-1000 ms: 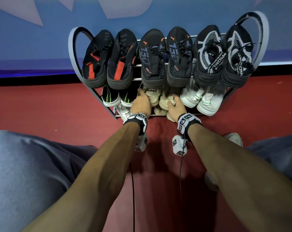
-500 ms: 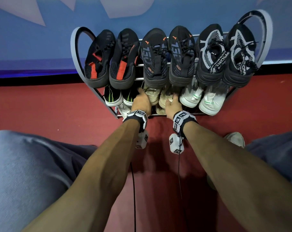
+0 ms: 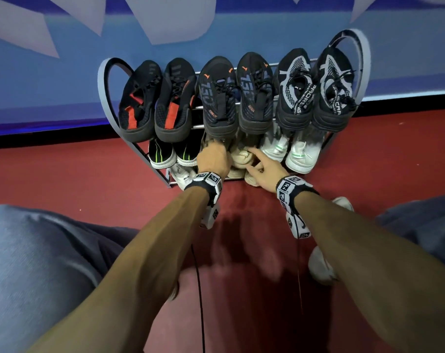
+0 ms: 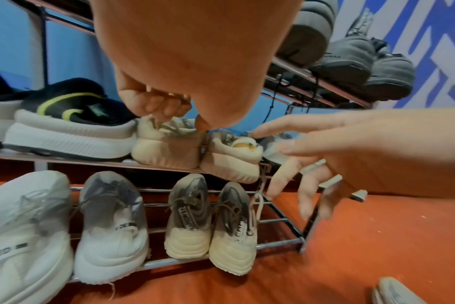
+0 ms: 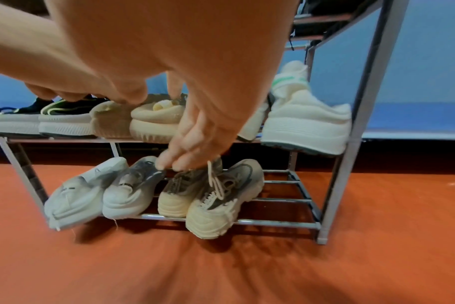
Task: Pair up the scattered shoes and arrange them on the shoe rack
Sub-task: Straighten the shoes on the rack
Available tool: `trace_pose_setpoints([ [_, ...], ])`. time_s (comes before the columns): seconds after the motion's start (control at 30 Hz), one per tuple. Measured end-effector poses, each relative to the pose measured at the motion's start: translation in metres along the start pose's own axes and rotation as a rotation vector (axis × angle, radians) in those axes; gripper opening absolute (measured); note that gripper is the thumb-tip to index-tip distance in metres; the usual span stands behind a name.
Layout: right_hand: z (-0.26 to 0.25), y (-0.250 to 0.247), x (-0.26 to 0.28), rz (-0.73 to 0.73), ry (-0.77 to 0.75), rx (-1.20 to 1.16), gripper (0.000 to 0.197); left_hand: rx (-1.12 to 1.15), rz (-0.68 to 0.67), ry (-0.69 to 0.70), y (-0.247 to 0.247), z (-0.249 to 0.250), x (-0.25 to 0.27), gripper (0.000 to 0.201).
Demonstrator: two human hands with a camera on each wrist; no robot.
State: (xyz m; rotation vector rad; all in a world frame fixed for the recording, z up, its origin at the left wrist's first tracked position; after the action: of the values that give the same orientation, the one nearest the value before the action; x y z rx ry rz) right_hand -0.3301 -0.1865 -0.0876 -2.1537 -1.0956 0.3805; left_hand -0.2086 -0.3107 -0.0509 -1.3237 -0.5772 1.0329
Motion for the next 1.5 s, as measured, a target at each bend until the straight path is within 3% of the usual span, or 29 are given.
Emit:
trace_pose_setpoints([
  [0.03,0.002,-0.013,0.004,0.082,0.005,0.033,0.019,0.004,0.011,0.05,0.0,0.009,0.003,0.03],
  [0.07,0.006,-0.023,0.007,0.173,0.037,0.061,0.018,0.03,0.023,0.085,-0.002,0.019,0.005,0.031],
  [0.13,0.02,-0.042,0.008,0.344,0.138,0.118,0.042,0.104,0.057,0.131,-0.003,0.04,0.01,0.035],
  [0.2,0.036,-0.059,0.01,0.499,0.271,0.17,0.048,0.143,0.053,0.181,0.001,0.06,0.011,0.042],
  [0.3,0.055,-0.078,0.014,0.667,0.514,0.172,0.055,0.117,-0.056,0.288,0.015,0.084,0.012,0.058],
  [0.4,0.074,-0.075,0.007,0.648,0.798,-0.053,0.083,-0.013,-0.106,0.41,0.03,0.099,0.012,0.088],
  [0.47,0.079,-0.067,0.001,0.503,0.915,-0.328,0.092,-0.075,-0.129,0.424,0.039,0.106,0.014,0.089],
  [0.5,0.078,-0.063,-0.001,0.429,0.943,-0.511,0.085,-0.086,-0.128,0.423,0.04,0.109,0.015,0.085],
  [0.57,0.077,-0.058,-0.003,0.356,0.977,-0.876,0.054,-0.098,-0.098,0.425,0.04,0.113,0.014,0.074],
  [0.63,0.076,-0.058,-0.007,0.408,0.986,-1.055,0.033,-0.067,-0.088,0.422,0.04,0.118,0.011,0.07],
  [0.87,0.087,-0.069,-0.016,0.687,0.927,-1.082,0.042,0.376,-0.152,0.2,0.043,0.115,0.002,0.075],
  [1.07,0.076,-0.07,-0.007,0.778,0.769,-0.795,0.054,0.425,-0.171,0.121,0.057,0.115,0.006,0.073],
  [1.13,0.081,-0.063,-0.01,0.76,0.791,-0.739,0.062,0.409,-0.176,0.112,0.061,0.116,0.007,0.072],
  [1.27,0.074,-0.068,-0.008,0.622,0.97,-0.853,0.052,0.465,-0.211,0.054,0.068,0.116,0.005,0.077],
  [1.5,0.086,-0.065,-0.012,0.644,0.936,-0.857,0.052,0.471,-0.196,0.083,0.07,0.115,0.004,0.083],
])
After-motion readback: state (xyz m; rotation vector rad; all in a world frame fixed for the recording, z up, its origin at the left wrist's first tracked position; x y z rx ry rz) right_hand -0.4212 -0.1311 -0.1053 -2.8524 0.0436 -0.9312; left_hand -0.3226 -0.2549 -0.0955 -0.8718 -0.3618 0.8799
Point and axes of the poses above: each hand's wrist, its own x-axis away from the middle knuckle, its own y-axis out of the palm, z = x × y, the point moved 3 cm from there along -x, towards the middle knuckle, and after that the axes turned 14 degrees about z, right-handed, at the moved point
